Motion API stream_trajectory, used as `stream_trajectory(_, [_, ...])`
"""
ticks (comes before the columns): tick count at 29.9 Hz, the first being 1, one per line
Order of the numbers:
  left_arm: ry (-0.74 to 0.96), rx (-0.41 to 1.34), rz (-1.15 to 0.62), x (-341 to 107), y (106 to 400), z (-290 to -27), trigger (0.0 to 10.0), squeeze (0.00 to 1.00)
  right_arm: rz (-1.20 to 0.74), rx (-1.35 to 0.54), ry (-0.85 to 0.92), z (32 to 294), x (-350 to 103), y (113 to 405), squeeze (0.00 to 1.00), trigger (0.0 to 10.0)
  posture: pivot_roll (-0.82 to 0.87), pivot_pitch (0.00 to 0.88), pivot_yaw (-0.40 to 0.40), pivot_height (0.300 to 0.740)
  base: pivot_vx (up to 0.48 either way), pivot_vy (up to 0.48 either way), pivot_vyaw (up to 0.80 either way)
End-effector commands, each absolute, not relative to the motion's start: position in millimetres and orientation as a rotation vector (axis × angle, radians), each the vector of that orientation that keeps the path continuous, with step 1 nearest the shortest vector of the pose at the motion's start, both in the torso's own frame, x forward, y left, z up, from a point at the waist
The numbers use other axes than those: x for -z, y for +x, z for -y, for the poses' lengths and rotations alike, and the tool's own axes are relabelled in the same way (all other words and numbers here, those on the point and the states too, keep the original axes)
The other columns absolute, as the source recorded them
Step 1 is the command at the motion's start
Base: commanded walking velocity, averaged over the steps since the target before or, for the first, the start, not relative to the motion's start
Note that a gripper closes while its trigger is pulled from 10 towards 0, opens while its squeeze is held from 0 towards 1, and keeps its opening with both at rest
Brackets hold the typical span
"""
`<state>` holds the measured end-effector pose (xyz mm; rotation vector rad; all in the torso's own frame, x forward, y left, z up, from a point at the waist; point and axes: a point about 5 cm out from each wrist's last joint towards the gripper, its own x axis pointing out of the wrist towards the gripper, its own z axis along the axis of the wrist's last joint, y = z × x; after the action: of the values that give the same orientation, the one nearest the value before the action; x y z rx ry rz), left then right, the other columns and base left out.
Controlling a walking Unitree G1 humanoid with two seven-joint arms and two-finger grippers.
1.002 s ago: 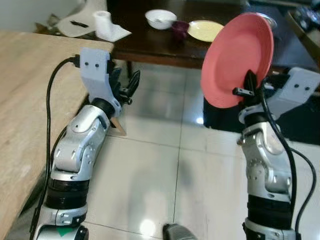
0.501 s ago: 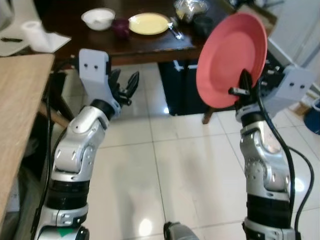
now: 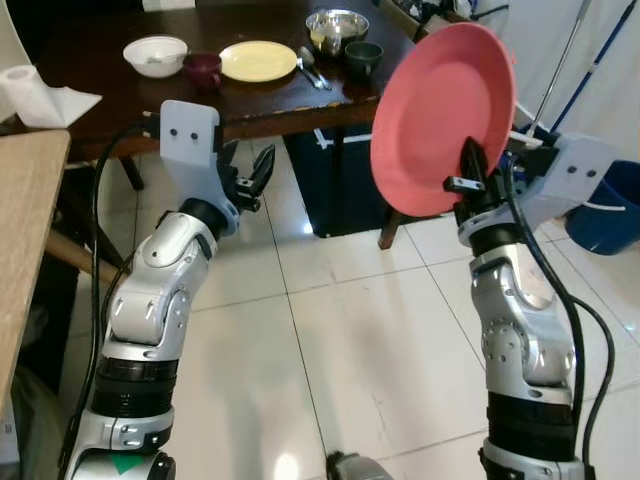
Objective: Setting the table
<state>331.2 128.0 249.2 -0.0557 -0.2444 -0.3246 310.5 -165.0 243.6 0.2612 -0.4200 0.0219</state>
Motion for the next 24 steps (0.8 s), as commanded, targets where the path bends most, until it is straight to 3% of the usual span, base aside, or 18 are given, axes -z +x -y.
stream_trajectory(1, [-0.039, 0.319, 0.233, -245.9, 332.2, -128.6, 10.0, 0.0, 0.43, -0.015, 0.27, 167.5, -245.8, 308.6, 0.0, 10.0, -0.13, 0.072, 0.062, 0.74, 0.48, 0.0, 0.0])
stream_trajectory(24, [-0.036, 0.335, 0.246, -246.7, 333.1, -125.3, 10.0, 0.0, 0.424, 0.003, 0.272, 170.5, -243.5, 308.7, 0.0, 10.0, -0.13, 0.073, 0.065, 0.74, 0.475, 0.0, 0.0])
